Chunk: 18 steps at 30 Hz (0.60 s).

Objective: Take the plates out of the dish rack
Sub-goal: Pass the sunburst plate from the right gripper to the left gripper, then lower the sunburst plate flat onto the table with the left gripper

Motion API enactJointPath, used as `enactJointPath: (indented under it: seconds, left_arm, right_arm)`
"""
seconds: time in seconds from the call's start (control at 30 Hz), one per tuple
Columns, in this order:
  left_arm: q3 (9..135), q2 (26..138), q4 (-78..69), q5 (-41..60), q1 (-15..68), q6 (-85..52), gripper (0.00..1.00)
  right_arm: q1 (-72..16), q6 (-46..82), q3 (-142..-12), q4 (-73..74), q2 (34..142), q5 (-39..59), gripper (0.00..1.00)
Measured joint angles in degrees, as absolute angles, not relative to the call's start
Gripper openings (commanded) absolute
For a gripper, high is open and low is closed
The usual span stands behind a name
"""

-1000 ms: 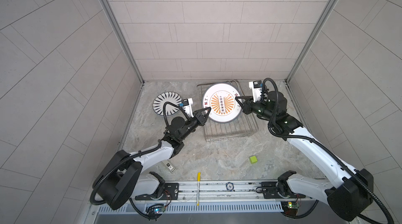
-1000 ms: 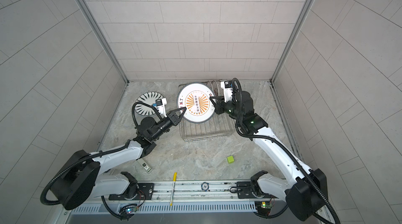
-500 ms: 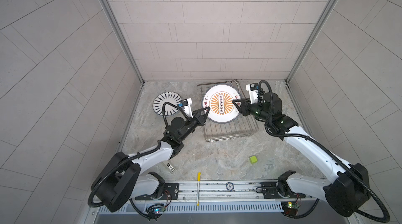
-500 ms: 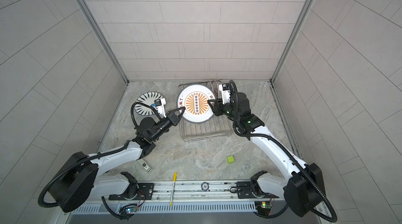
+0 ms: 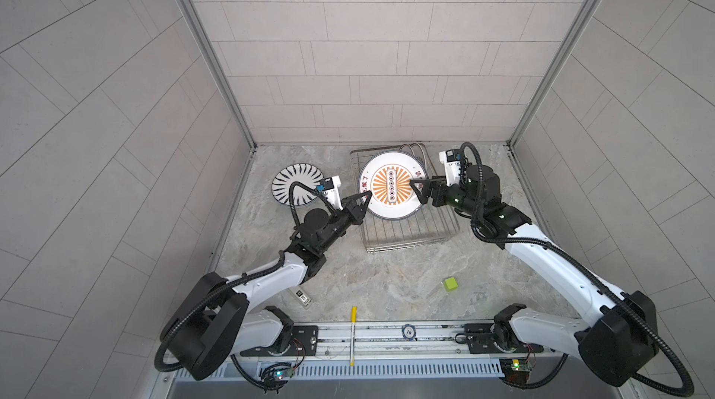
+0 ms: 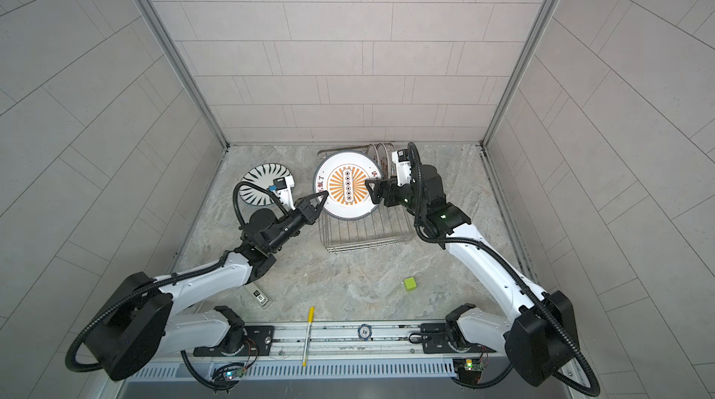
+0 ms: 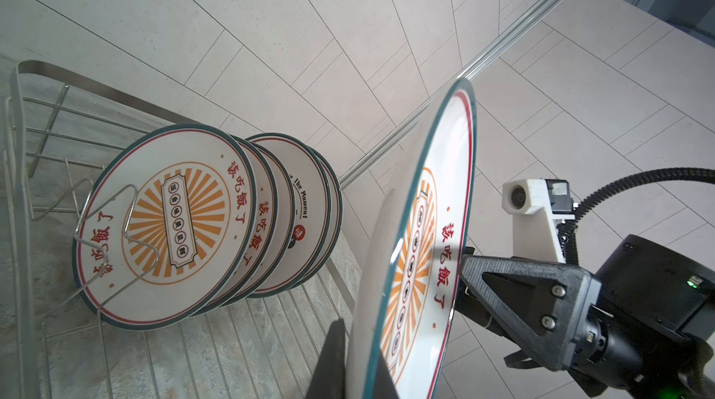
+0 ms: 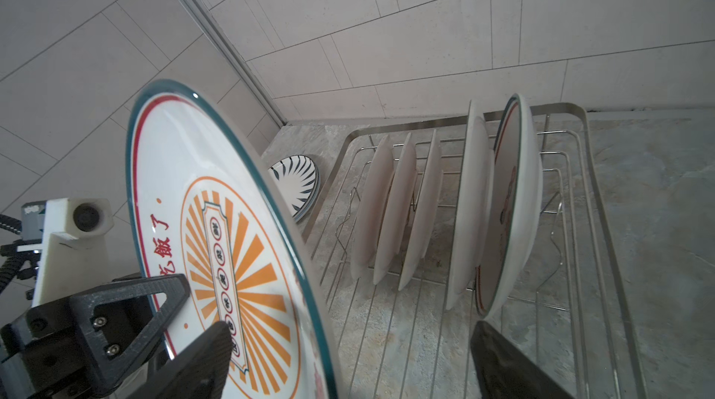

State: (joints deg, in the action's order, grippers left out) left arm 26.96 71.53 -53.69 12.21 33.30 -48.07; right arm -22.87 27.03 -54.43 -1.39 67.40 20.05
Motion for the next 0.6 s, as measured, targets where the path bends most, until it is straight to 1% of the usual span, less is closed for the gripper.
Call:
enactJointPath:
  seconds: [0.27, 0.47, 0.6]
  left_arm:
    - [27.0, 69.8, -51.4, 11.7, 32.8, -48.0, 0.00]
    - [26.5, 65.6, -48.6, 11.3, 30.5, -48.0, 0.00]
    - [24.8, 61.4, -45.7, 10.6, 28.5, -48.0, 0.00]
  right_arm:
    - [-22.9, 26.3, -54.4, -3.3, 65.3, 16.4, 1.00]
    - [-23.2, 25.3, -53.9, -3.4, 62.2, 13.6, 1.00]
    - [-24.8, 24.2, -53.9, -3.2, 62.0, 12.5, 1.00]
